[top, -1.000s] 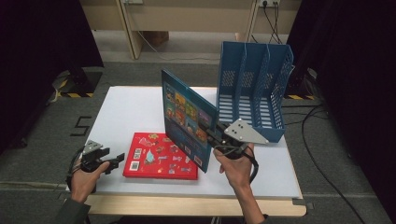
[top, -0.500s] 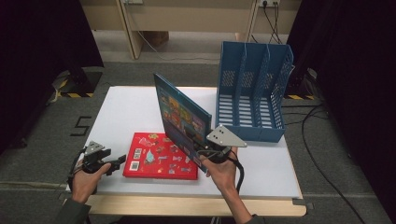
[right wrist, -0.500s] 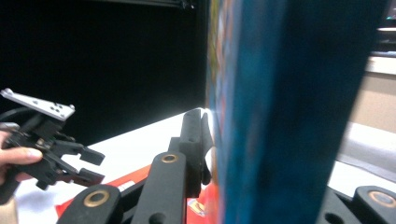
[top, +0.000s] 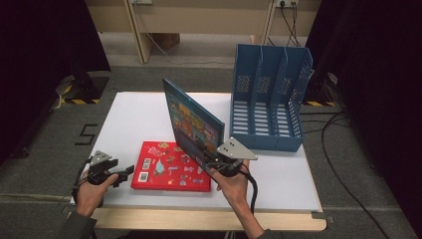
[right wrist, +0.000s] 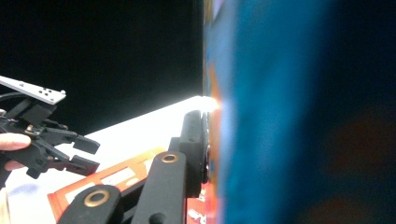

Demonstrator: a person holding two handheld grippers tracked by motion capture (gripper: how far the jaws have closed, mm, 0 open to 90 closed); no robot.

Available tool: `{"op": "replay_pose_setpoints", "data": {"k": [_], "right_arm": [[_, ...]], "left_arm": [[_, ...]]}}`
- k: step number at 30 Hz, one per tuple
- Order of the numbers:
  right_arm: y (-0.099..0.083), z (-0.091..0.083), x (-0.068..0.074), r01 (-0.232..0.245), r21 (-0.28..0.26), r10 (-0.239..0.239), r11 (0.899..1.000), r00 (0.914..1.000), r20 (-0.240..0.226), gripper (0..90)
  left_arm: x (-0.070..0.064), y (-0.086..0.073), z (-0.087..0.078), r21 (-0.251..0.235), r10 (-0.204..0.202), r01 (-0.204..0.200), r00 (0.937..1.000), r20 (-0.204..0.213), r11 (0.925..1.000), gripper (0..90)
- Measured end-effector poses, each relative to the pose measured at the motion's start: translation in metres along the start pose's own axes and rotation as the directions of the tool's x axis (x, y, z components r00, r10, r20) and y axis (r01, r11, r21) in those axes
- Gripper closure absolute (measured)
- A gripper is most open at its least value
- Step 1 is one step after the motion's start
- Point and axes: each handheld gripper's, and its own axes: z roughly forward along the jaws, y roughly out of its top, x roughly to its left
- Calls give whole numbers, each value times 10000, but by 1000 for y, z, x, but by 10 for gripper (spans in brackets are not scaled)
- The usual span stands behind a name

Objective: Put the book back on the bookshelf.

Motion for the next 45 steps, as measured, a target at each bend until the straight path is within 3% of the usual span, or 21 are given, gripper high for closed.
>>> {"op": "replay_pose_setpoints", "data": {"k": [10,18,23,32,41,45], "right_arm": [[-12,2,-5,-179,111,179,9998,9998,11,763],[-11,3,-1,222,115,-221,9997,9997,-83,800],[-10,2,-2,213,162,-210,9996,9997,-156,810],[-9,2,-7,33,132,-31,9999,9998,-207,818],[-4,-4,-17,-439,142,444,9989,9985,-307,820],[-2,-6,-19,-403,138,408,9991,9986,-342,821]], "left_arm": [[0,0,1,151,49,-49,10000,-9,9999,229],[0,-1,2,143,76,-76,10000,-14,9999,228],[-1,-1,2,153,106,-106,9999,5,9998,228],[0,-1,1,135,89,-88,10000,-15,9999,228],[-1,-1,2,104,93,-93,10000,-31,9999,226],[-1,-1,1,122,110,-110,9999,-28,9999,225]]}}
